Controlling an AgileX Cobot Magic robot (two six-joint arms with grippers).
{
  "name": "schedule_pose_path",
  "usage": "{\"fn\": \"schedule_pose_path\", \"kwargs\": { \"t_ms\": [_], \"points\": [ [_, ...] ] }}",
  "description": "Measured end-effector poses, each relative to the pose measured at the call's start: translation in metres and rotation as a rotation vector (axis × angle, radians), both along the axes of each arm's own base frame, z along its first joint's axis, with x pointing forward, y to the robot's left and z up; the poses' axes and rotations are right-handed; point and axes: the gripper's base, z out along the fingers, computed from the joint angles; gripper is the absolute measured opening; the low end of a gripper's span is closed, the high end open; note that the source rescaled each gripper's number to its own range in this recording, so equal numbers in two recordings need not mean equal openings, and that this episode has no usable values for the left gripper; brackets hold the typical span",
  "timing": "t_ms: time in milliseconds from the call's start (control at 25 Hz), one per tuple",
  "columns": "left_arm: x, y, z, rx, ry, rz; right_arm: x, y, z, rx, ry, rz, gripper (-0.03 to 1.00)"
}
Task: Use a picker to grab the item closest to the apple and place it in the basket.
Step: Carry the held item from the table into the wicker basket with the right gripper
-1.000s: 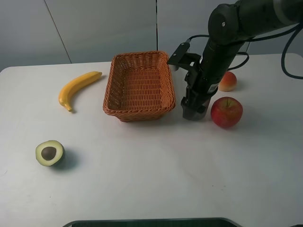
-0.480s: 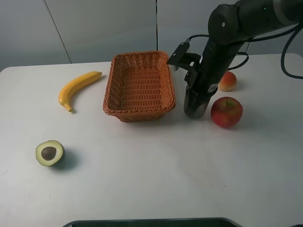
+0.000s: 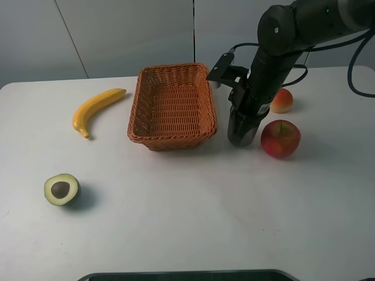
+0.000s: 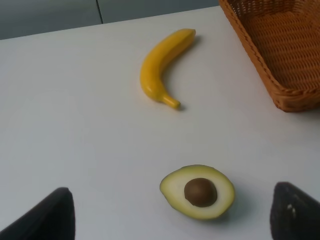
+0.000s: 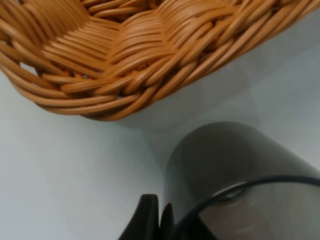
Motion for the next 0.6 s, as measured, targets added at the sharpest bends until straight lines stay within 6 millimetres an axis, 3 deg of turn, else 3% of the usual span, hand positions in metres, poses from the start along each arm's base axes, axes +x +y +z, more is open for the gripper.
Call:
{"fn": "schedule_pose_path", "kwargs": {
  "t_ms": [160,400,600],
  "points": [
    [0.000,0.000,0.000,0.000,0.000,0.000,-0.001,-0.003,0.011,-0.015,-0.027,0.023,0.00],
    [0.000,0.000,0.000,0.000,0.000,0.000,-0.007,-0.007,0.050,0.018,-0.123,0.014,0.00],
    [0.000,0.000,0.000,0.000,0.000,0.000,-0.021,0.005,0.080,0.076,-0.186,-0.015,0.00]
  ]
}}
